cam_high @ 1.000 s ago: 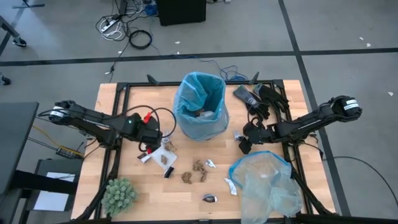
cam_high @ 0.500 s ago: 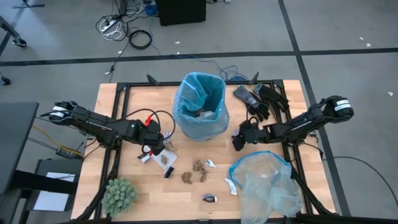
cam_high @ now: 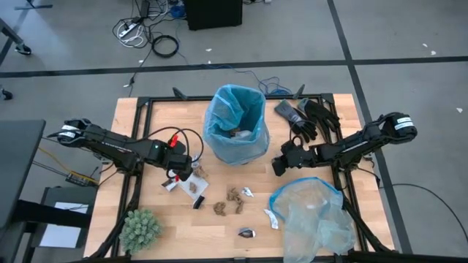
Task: Place trash/remove bag and relplace
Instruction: Put the white paper into the trash bin
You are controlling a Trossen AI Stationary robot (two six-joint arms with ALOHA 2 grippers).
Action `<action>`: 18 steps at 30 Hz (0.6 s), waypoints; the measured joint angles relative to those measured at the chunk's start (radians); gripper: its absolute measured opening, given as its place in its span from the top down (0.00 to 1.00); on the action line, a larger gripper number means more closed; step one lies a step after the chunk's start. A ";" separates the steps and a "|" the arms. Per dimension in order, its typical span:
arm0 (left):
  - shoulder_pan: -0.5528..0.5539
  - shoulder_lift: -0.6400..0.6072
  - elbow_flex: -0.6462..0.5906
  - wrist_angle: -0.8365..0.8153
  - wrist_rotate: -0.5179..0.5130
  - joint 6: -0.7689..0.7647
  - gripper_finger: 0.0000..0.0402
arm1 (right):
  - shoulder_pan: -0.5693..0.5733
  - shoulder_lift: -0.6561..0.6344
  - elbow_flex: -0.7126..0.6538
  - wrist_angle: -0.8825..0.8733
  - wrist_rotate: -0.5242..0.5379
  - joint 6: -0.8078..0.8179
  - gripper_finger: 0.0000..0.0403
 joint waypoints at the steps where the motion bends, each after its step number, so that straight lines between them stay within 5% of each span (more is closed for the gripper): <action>1: 0.000 0.000 0.000 0.002 0.033 0.001 0.60 | -0.003 -0.011 0.016 0.002 0.014 -0.017 1.00; 10: 0.000 0.000 0.000 -0.008 0.079 0.016 0.66 | -0.051 -0.132 0.233 -0.031 0.181 -0.254 1.00; 18: -0.007 -0.008 0.001 0.016 0.200 0.004 0.66 | -0.051 -0.209 0.548 -0.493 0.533 -0.493 1.00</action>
